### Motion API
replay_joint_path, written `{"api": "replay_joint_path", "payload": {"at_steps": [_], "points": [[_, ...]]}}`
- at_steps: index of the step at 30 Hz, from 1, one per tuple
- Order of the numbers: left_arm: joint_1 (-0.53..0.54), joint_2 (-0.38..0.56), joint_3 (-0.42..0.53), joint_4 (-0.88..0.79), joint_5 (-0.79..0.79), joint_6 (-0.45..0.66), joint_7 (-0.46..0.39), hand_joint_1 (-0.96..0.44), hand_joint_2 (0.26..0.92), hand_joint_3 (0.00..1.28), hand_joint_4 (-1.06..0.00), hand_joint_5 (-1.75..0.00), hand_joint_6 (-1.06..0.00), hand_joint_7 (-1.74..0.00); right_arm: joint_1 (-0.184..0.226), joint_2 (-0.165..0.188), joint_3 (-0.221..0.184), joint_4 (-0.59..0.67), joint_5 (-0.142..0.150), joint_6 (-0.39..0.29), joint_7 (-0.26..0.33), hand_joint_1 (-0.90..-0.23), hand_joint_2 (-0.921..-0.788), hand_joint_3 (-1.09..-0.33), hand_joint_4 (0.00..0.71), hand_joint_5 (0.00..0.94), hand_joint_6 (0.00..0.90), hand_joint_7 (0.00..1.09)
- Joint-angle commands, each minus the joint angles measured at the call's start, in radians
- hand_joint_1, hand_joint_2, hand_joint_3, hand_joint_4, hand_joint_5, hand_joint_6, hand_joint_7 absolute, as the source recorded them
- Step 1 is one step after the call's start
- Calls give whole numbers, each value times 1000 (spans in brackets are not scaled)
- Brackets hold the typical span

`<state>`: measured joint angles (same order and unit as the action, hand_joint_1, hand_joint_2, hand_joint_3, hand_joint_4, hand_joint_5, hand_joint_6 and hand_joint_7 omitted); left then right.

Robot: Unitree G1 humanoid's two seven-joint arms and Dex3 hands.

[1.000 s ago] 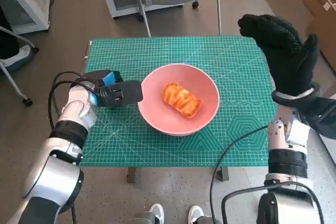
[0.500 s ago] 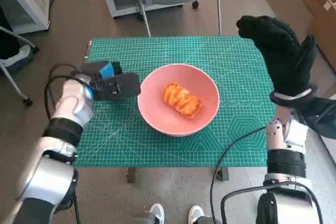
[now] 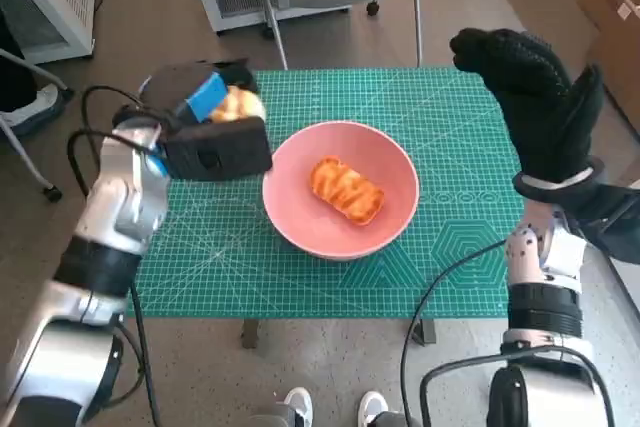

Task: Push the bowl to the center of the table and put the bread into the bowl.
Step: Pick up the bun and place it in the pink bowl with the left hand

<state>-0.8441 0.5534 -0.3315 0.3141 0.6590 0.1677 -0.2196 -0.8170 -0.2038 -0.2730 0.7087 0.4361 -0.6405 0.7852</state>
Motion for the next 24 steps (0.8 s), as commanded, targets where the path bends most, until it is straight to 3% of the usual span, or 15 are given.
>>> {"api": "replay_joint_path", "payload": {"at_steps": [1,11,24], "points": [[43,-29,12,-230,5,-11,-14,3,906,30,-774,-1051,-688,-1124,4,8,0,17,13,5,18,-651,-921,-692,310,0,398,3],[36,-114,-40,-289,19,-20,-60,3,910,24,-784,-1012,-674,-1163,9,13,2,10,9,4,17,-644,-921,-694,309,0,396,2],[9,-172,-89,-178,15,-102,-96,2,918,15,-793,-1042,-651,-1150,42,7,6,-42,4,13,8,-641,-921,-698,307,0,392,0]]}}
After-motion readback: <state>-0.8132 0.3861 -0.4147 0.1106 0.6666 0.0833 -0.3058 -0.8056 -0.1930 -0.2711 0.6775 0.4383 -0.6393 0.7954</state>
